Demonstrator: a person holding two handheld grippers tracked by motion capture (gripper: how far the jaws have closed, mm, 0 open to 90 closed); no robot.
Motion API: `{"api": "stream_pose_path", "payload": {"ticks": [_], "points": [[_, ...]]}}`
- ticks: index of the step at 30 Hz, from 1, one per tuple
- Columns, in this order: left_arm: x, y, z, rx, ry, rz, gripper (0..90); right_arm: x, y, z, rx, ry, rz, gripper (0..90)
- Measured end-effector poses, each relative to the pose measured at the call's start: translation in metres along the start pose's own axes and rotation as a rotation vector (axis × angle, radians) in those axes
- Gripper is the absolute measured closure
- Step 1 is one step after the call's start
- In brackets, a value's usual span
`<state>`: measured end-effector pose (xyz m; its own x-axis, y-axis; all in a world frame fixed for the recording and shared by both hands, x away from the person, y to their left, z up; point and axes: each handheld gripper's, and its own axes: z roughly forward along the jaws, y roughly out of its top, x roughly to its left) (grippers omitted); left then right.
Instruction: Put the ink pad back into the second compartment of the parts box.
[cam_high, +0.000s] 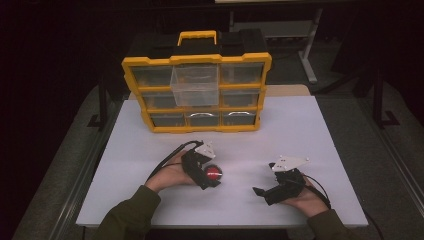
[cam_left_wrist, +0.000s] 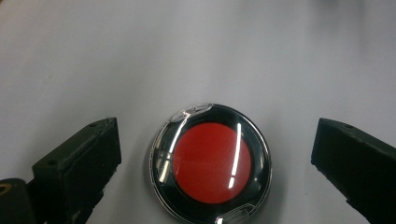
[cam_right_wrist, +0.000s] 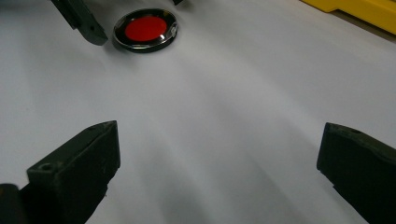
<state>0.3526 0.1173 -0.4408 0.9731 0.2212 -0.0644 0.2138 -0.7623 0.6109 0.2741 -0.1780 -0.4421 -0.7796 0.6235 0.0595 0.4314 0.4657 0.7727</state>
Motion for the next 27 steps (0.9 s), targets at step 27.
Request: {"api": "stream_pose_path", "payload": {"ticks": [27], "points": [[-0.003, -0.0025, 0.0006, 0.02, 0.035, 0.034, 21.5, -0.0002, -0.0004, -0.0007, 0.005, -0.006, -0.005, 0.0]]}}
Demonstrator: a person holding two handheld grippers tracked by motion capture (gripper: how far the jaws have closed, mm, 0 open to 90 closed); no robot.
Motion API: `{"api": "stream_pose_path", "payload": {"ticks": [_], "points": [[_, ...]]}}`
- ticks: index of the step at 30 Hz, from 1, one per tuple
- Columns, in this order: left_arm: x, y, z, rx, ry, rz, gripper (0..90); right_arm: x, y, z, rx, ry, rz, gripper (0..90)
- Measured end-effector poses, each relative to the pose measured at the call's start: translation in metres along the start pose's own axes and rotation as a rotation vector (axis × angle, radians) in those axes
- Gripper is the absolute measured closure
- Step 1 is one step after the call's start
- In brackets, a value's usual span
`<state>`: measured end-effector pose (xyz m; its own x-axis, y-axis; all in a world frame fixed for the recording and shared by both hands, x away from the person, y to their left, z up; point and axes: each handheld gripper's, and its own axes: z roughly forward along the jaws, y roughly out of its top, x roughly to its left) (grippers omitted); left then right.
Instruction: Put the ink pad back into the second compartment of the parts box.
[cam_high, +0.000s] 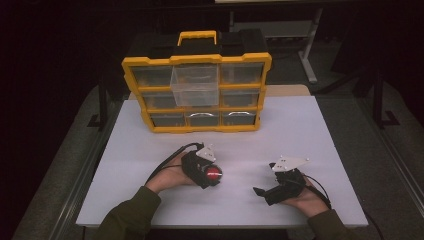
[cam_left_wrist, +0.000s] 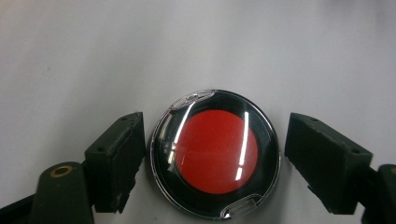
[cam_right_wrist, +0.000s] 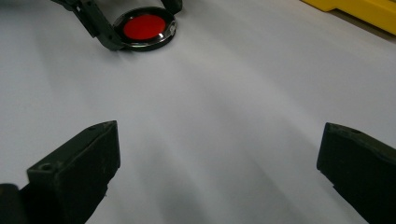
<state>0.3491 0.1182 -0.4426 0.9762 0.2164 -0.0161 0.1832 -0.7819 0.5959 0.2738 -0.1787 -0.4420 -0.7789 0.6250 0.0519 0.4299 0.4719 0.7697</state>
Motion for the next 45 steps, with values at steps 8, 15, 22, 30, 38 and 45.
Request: {"api": "stream_pose_path", "payload": {"ticks": [8, 15, 22, 30, 38, 45], "points": [[0.0, 0.0, -0.002, 0.002, 0.0, 0.007, 28.3, 0.0, 0.0, 0.0, 0.0, 0.0, 0.0, 0.0], [0.0, 0.0, -0.002, 0.004, 0.0, 0.011, 29.2, 0.0, 0.0, 0.0, 0.0, 0.0, 0.001, 0.0], [0.0, 0.0, -0.002, 0.007, 0.0, 0.012, 29.7, 0.0, 0.0, 0.0, 0.0, 0.0, -0.001, 0.0], [0.003, -0.001, -0.005, 0.001, -0.025, -0.024, 29.8, -0.001, -0.001, 0.0, -0.002, 0.001, 0.007, 0.0], [0.007, -0.003, -0.011, 0.005, -0.026, -0.036, 29.8, -0.001, -0.001, 0.001, 0.004, -0.004, 0.004, 0.0], [0.008, -0.007, -0.019, -0.003, -0.019, -0.053, 29.9, -0.001, -0.002, 0.001, 0.004, -0.009, 0.007, 0.0]]}}
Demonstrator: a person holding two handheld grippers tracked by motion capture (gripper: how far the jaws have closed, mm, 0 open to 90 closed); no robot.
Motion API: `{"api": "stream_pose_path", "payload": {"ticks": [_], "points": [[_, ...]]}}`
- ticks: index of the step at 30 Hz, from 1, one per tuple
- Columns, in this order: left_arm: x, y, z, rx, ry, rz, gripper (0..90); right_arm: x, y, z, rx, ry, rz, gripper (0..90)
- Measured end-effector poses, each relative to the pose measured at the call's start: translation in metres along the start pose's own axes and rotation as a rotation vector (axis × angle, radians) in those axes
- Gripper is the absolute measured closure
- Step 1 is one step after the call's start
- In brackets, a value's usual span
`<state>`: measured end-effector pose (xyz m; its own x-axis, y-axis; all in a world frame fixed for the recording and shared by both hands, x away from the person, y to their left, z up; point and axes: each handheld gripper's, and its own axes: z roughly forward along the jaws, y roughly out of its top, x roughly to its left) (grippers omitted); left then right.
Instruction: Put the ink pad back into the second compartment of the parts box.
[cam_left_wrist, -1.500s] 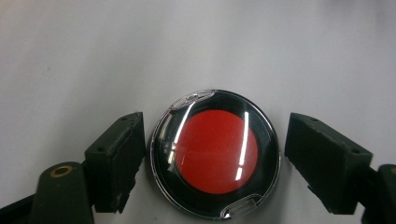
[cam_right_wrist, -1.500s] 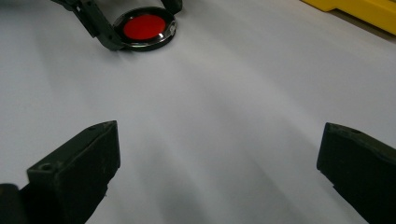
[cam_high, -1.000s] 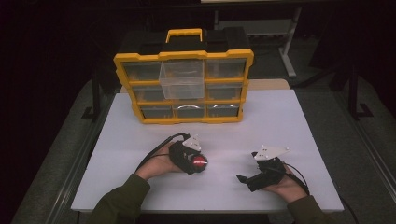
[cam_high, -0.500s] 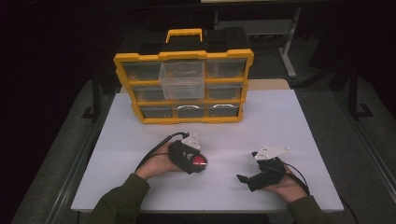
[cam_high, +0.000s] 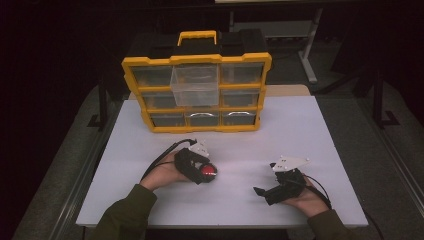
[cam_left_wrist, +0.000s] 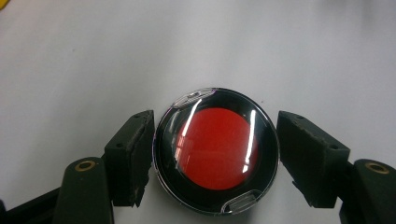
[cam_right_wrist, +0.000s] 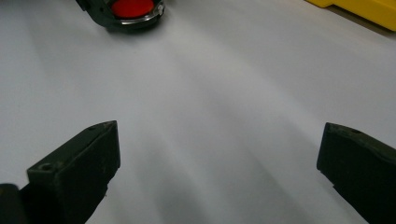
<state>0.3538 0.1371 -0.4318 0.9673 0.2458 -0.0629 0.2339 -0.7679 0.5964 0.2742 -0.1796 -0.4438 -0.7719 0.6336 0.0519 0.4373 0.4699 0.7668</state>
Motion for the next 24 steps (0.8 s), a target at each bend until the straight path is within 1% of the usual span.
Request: {"api": "stream_pose_path", "payload": {"ticks": [2, 4, 8, 10, 14, 17, 18, 20, 22, 23, 24], "points": [[0.001, -0.001, -0.003, 0.006, 0.006, 0.005, 29.8, 0.0, 0.0, 0.0, 0.001, 0.0, 0.0, 0.0], [0.002, -0.002, -0.006, 0.003, 0.012, -0.003, 29.8, 0.001, 0.0, 0.0, 0.002, 0.0, 0.0, 0.0], [0.004, -0.004, -0.012, 0.003, 0.023, -0.008, 29.8, 0.001, 0.0, 0.0, 0.003, -0.003, -0.002, 0.0], [0.005, -0.004, -0.015, 0.011, 0.025, -0.007, 29.9, 0.001, 0.0, 0.0, 0.003, -0.003, -0.002, 0.0], [0.005, -0.005, -0.018, 0.006, 0.036, -0.015, 29.9, 0.001, 0.0, 0.0, 0.005, -0.003, -0.004, 0.0], [0.005, -0.006, -0.02, 0.016, 0.042, -0.018, 29.9, 0.001, 0.0, 0.0, 0.004, -0.003, -0.004, 0.0], [0.006, -0.006, -0.022, 0.025, 0.048, -0.007, 29.8, 0.001, 0.0, 0.0, 0.004, -0.003, -0.005, 0.0], [0.007, -0.007, -0.024, 0.029, 0.052, -0.02, 29.9, 0.001, 0.0, 0.0, 0.003, -0.003, -0.005, 0.0], [0.008, -0.008, -0.027, 0.028, 0.059, -0.026, 29.9, 0.001, 0.0, 0.0, 0.003, -0.004, -0.006, 0.0], [0.01, -0.008, -0.029, 0.036, 0.06, -0.025, 29.9, 0.001, 0.0, 0.0, 0.004, -0.004, -0.006, 0.0], [0.01, -0.009, -0.031, 0.031, 0.064, -0.037, 29.9, 0.001, 0.0, 0.0, 0.004, -0.005, -0.007, 0.0]]}}
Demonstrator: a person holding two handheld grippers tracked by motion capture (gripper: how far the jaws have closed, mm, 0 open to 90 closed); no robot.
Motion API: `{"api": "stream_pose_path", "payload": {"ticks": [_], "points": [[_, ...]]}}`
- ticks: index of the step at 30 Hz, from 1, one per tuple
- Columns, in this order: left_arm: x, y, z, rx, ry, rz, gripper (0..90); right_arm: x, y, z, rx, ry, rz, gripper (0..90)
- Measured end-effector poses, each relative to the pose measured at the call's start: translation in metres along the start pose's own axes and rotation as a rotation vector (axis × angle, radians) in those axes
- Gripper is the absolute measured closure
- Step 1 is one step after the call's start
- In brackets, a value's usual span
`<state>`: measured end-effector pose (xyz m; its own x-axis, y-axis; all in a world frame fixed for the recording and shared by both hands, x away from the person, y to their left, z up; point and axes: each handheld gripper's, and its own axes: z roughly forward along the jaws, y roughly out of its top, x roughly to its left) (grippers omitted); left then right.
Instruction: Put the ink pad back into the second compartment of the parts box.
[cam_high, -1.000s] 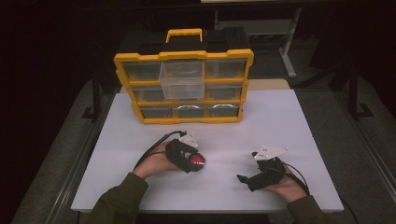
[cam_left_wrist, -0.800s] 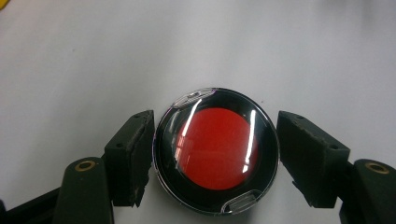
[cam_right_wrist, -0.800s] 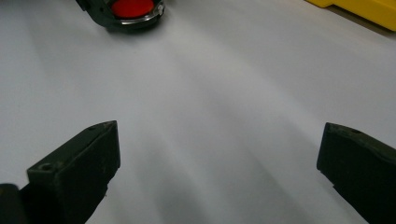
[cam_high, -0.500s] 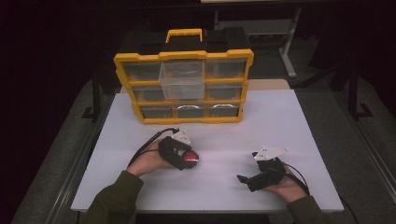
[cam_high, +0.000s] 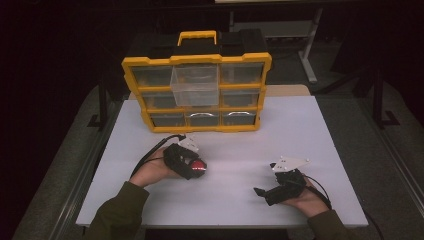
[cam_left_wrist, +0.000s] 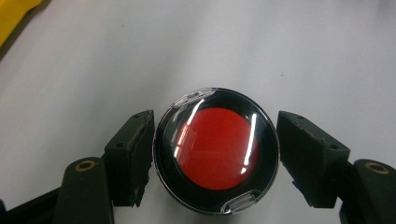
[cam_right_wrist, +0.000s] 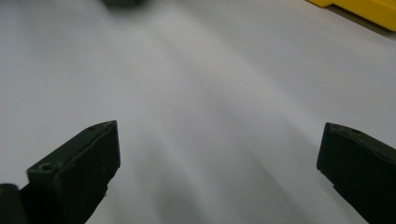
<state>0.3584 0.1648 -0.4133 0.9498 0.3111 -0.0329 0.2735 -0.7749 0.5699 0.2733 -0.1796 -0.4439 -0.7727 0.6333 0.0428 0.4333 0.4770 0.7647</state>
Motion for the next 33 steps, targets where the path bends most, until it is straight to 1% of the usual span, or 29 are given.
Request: {"api": "stream_pose_path", "payload": {"ticks": [1, 3, 5, 6, 8, 11, 15, 21, 22, 23, 26, 28, 29, 30, 31, 33], "points": [[0.0, 0.0, 0.0, 0.0, 0.0, 0.0, 29.9, 0.0, 0.0, 0.0, 0.0, 0.0, 0.0, 0.0], [0.003, -0.002, -0.004, 0.001, 0.01, -0.009, 29.9, 0.0, 0.0, 0.0, -0.003, 0.0, 0.001, 0.0], [0.007, -0.004, -0.01, 0.002, 0.016, -0.01, 29.9, 0.0, 0.0, 0.0, -0.002, -0.002, 0.0, 0.0], [0.007, -0.005, -0.011, -0.002, 0.019, -0.022, 29.9, 0.0, 0.0, 0.0, -0.004, -0.002, 0.001, 0.0], [0.008, -0.006, -0.013, 0.003, 0.019, -0.016, 29.9, 0.0, 0.0, 0.0, -0.006, -0.002, 0.001, 0.0], [0.01, -0.008, -0.017, 0.002, 0.017, -0.025, 29.9, 0.0, 0.0, -0.001, -0.006, -0.003, 0.002, 0.0], [0.013, -0.011, -0.019, 0.002, 0.018, -0.037, 29.9, 0.0, 0.0, -0.001, -0.006, -0.003, 0.001, 0.0], [0.016, -0.014, -0.024, 0.022, 0.022, -0.045, 29.9, 0.0, 0.0, -0.001, -0.005, -0.004, -0.003, 0.0], [0.016, -0.014, -0.024, 0.022, 0.022, -0.045, 29.9, 0.0, 0.0, -0.001, -0.005, -0.004, -0.003, 0.0], [0.018, -0.015, -0.026, 0.021, 0.025, -0.055, 29.9, 0.0, 0.0, -0.001, -0.005, -0.006, -0.004, 0.0], [0.019, -0.016, -0.027, 0.02, 0.026, -0.055, 29.9, 0.001, 0.0, -0.001, -0.003, -0.006, -0.005, 0.0], [0.02, -0.017, -0.03, 0.023, 0.032, -0.055, 29.9, 0.001, 0.0, -0.001, -0.003, -0.006, -0.005, 0.0], [0.022, -0.018, -0.033, 0.016, 0.04, -0.066, 29.9, 0.001, 0.0, -0.001, -0.003, -0.006, -0.005, 0.0], [0.024, -0.019, -0.035, 0.023, 0.045, -0.064, 29.9, 0.001, 0.0, -0.001, -0.003, -0.005, -0.005, 0.0], [0.024, -0.019, -0.037, 0.021, 0.051, -0.074, 29.9, 0.001, 0.0, -0.001, -0.003, -0.006, -0.005, 0.0], [0.025, -0.02, -0.038, 0.018, 0.052, -0.075, 29.9, 0.001, 0.0, -0.001, -0.002, -0.005, -0.005, 0.0]]}}
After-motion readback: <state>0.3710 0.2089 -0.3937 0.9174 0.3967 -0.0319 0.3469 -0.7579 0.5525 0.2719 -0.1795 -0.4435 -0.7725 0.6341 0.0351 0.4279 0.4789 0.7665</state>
